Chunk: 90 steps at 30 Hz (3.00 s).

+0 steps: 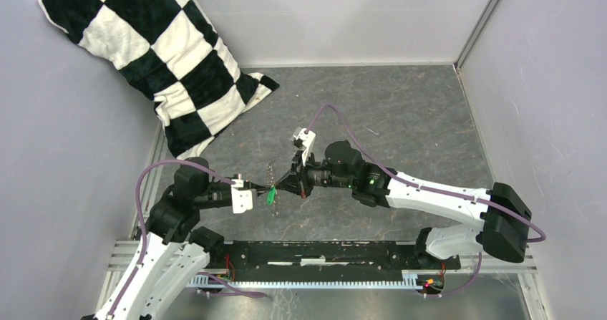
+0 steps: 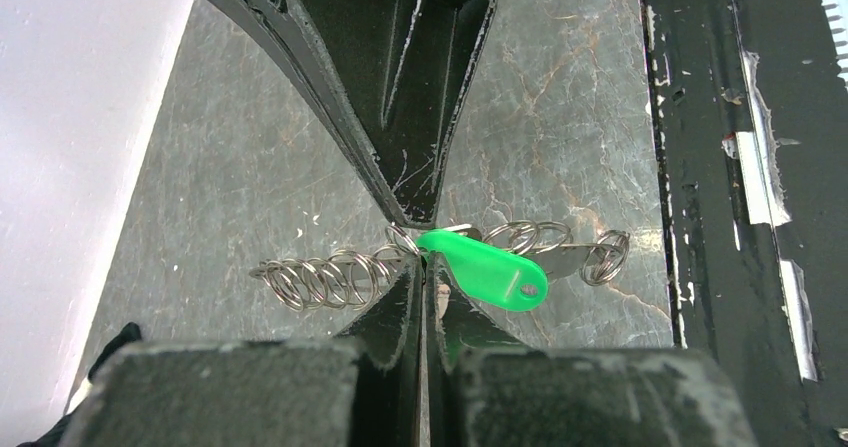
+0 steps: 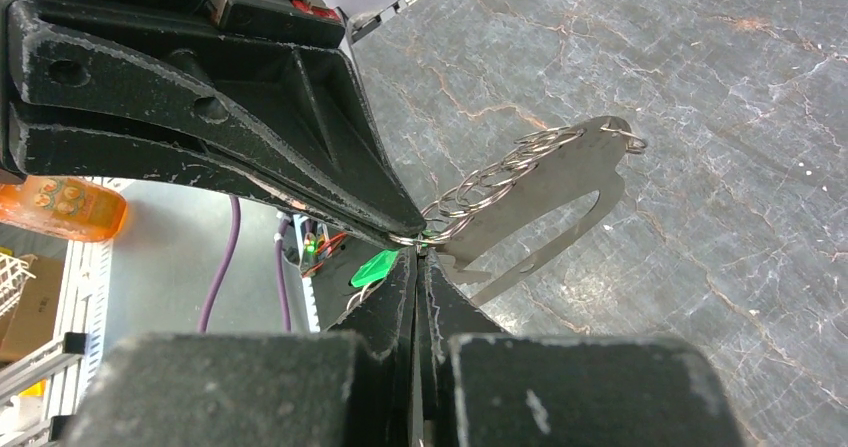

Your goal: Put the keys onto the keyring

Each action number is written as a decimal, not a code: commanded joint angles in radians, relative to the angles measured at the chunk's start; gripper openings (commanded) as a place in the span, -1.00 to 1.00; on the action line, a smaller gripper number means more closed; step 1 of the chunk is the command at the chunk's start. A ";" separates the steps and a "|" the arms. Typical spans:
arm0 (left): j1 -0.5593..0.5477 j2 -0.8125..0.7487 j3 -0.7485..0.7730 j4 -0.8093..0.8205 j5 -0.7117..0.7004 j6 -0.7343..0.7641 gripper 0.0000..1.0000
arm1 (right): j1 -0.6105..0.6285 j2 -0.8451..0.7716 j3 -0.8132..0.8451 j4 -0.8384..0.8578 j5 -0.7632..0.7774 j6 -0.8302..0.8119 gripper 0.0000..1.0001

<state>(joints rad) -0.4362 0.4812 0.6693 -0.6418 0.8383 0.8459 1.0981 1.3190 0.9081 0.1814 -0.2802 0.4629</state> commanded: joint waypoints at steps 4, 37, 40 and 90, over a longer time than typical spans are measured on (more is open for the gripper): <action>-0.003 0.037 0.032 -0.010 -0.046 -0.032 -0.95 | 0.050 -0.006 0.108 0.053 -0.031 -0.057 -0.98; -0.004 0.030 0.037 -0.011 -0.058 -0.067 -0.95 | 0.078 0.054 0.271 -0.068 -0.027 -0.141 -0.99; -0.004 0.030 0.038 -0.010 -0.059 -0.069 -0.95 | 0.079 0.083 0.308 -0.063 -0.062 -0.136 -0.99; -0.005 0.037 0.101 0.040 -0.094 -0.278 -0.95 | 0.080 -0.040 0.188 -0.262 0.015 -0.308 -0.99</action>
<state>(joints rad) -0.4408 0.5190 0.7525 -0.6800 0.7559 0.5949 1.1893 1.3533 1.1393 -0.1524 -0.2012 0.1429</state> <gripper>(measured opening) 0.027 0.011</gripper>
